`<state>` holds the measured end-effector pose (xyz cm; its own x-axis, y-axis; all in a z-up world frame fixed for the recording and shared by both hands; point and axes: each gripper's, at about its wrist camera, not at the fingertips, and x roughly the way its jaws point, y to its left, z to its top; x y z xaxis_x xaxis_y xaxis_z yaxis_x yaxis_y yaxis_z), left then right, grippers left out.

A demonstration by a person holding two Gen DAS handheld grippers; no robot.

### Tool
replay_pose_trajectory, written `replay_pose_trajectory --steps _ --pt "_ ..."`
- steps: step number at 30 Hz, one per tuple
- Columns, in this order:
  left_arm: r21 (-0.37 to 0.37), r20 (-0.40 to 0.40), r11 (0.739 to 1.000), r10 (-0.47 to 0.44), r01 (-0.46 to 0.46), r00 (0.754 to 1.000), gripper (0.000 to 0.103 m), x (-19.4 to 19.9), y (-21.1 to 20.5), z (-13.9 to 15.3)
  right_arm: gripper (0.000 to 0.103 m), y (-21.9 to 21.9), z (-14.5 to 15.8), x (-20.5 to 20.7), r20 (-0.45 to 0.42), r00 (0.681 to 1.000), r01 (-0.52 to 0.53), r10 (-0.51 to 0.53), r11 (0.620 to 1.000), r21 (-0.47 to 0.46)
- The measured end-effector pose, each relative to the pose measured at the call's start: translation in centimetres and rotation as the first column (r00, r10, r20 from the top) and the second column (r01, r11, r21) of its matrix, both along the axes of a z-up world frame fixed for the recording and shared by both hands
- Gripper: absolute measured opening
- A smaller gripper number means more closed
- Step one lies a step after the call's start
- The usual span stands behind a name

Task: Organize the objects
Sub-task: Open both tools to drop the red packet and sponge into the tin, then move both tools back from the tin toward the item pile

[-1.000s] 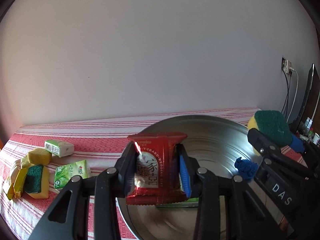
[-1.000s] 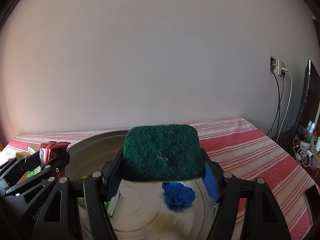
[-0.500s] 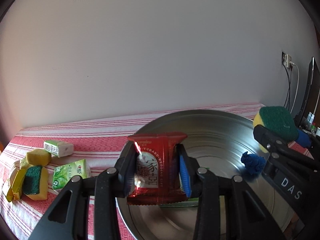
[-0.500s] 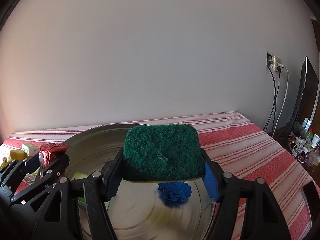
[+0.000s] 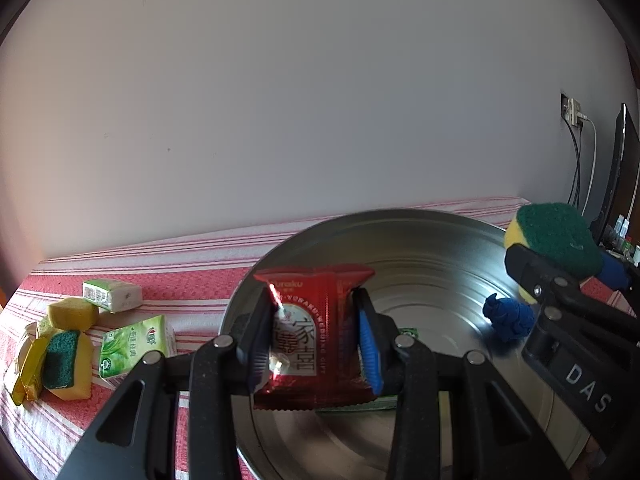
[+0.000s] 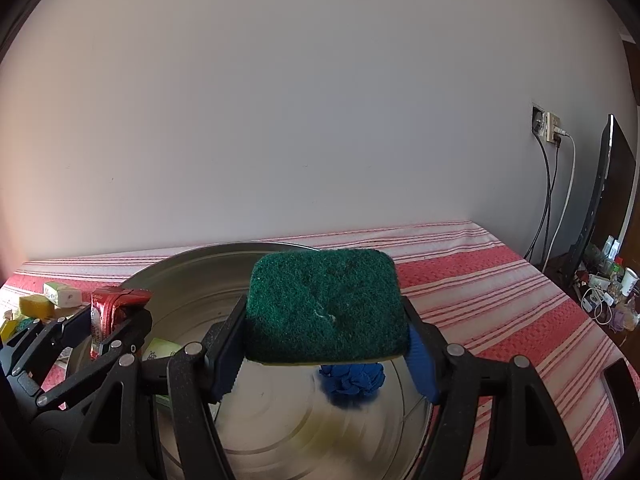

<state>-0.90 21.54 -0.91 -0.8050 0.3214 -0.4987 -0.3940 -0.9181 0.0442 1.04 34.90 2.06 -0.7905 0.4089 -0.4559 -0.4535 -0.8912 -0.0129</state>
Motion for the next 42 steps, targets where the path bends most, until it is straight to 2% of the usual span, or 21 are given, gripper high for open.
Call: replay_pose_trajectory --steps 6,9,11,12,14,15,23,29,42 --pt "-0.004 -0.026 1.0 0.004 -0.004 1.0 0.044 0.3 -0.2 0.2 0.072 0.0 -0.1 -0.1 0.013 1.0 -0.015 0.015 1.0 -0.021" --pt "-0.015 -0.054 1.0 0.003 -0.004 0.999 0.067 0.9 -0.2 0.5 0.072 -0.2 -0.2 -0.1 0.014 1.0 -0.023 0.023 1.0 -0.02" --pt "-0.02 -0.085 1.0 0.006 -0.007 0.996 0.087 1.5 -0.1 0.7 0.073 -0.2 -0.1 0.0 0.005 1.0 -0.028 0.028 0.999 -0.025" --pt "-0.026 -0.101 0.999 0.016 -0.018 0.995 0.09 1.8 -0.1 0.8 0.075 -0.3 -0.1 0.0 0.003 1.0 -0.027 0.027 0.999 -0.025" --pt "-0.026 -0.122 0.999 0.017 -0.02 0.992 0.101 2.2 -0.1 1.0 0.079 -0.2 0.0 0.2 -0.008 1.0 -0.017 0.017 0.999 -0.027" --pt "-0.02 -0.126 1.0 0.014 -0.017 0.992 0.103 2.3 -0.2 1.0 0.082 -0.2 0.0 0.3 -0.014 1.0 -0.018 0.017 0.999 -0.027" --pt "0.012 -0.109 1.0 0.014 -0.012 0.994 0.102 2.9 -0.7 1.3 0.085 -0.4 0.1 0.5 -0.034 0.999 -0.003 0.003 1.0 -0.01" --pt "0.026 -0.086 0.999 0.035 -0.033 0.996 0.102 1.2 -1.3 0.5 0.085 -0.3 0.1 0.5 -0.045 0.999 0.005 -0.006 1.0 -0.025" --pt "0.018 -0.064 0.998 0.062 -0.061 0.996 0.103 1.3 -1.3 0.3 0.085 -0.4 -0.7 0.4 -0.053 0.999 0.006 -0.008 0.999 -0.039"
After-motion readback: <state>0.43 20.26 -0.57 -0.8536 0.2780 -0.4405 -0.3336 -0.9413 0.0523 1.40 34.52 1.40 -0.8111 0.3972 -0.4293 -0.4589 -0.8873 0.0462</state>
